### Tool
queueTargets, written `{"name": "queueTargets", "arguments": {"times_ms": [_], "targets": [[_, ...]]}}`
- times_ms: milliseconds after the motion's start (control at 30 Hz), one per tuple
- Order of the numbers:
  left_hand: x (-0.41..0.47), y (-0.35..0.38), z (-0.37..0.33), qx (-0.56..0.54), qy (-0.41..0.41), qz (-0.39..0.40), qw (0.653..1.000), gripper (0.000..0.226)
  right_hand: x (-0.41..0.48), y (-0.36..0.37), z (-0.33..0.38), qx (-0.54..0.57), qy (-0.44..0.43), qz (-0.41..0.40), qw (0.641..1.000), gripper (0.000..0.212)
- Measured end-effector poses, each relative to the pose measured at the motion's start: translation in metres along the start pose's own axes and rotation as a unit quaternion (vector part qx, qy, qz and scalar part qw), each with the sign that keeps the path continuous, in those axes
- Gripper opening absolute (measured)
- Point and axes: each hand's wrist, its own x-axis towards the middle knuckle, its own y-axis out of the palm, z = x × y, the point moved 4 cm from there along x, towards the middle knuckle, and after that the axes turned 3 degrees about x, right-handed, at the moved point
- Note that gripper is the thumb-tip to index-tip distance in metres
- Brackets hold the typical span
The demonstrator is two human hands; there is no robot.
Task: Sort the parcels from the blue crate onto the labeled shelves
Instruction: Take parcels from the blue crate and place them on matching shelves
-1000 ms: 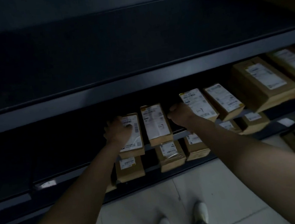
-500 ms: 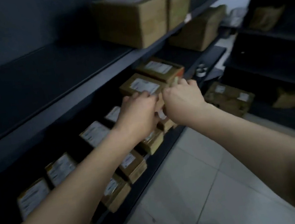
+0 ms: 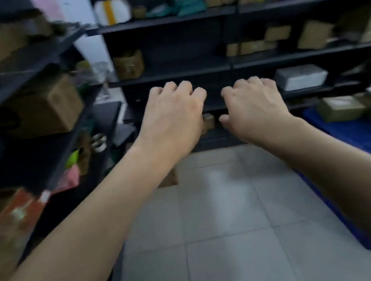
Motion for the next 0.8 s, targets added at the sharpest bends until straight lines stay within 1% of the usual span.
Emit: {"name": "queueTargets", "arguments": {"times_ms": [100,200,333,433,533,667,733,800], "targets": [[0.062,0.025,-0.054,-0.043,0.072,-0.011,0.996,0.031,0.002,0.010,-0.075,-0.014,0.079,0.001,0.997,0.030],[0.116,0.051,-0.109,-0.088,0.142,-0.012,0.986,0.032,0.000,0.024,-0.142,-0.020,0.152,0.018,0.988,0.029],[0.182,0.086,-0.172,-0.115,0.225,-0.014,0.967,0.033,0.001,0.052,-0.229,-0.029,0.263,0.065,0.962,0.033],[0.233,0.114,-0.209,-0.153,0.269,-0.022,0.951,0.031,0.012,0.073,-0.287,-0.045,0.330,0.069,0.940,0.036],[0.292,0.142,-0.237,-0.184,0.299,-0.023,0.936,0.031,0.041,0.092,-0.336,-0.056,0.366,0.063,0.927,0.034],[0.375,0.184,-0.265,-0.214,0.321,-0.006,0.922,0.030,0.092,0.115,-0.398,-0.061,0.390,0.058,0.917,0.031],[0.413,0.203,-0.282,-0.224,0.331,0.001,0.917,0.028,0.107,0.124,-0.430,-0.062,0.409,0.039,0.910,0.032],[0.444,0.219,-0.306,-0.249,0.342,0.012,0.906,0.027,0.111,0.133,-0.462,-0.055,0.441,0.033,0.895,0.035]]}}
